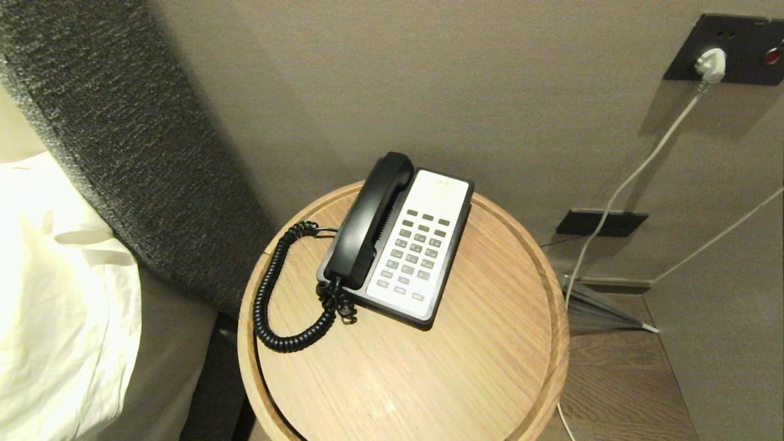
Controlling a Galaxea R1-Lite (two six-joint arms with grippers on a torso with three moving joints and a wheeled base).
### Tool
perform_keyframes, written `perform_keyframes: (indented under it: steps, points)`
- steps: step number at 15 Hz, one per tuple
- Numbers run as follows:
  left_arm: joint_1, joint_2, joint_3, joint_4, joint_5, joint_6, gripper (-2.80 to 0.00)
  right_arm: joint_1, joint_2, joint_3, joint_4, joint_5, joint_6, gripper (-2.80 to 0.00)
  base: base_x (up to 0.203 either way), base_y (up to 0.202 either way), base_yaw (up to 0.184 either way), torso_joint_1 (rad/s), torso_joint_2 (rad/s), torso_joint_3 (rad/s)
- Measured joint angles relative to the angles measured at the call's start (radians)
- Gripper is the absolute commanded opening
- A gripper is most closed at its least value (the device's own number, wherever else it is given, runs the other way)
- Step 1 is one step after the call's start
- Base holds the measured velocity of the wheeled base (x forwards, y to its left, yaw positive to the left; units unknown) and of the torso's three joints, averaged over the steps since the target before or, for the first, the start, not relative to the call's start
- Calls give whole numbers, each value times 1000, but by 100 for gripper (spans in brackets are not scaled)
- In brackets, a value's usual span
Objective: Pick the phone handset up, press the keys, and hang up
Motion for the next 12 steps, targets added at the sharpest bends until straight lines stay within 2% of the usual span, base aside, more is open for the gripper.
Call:
perform_keyframes:
  steps: [12]
  points:
    - [0,0,0,0,0,0,-280,0,0,0,-1,0,-3,-280,0,0,0,3,2,203]
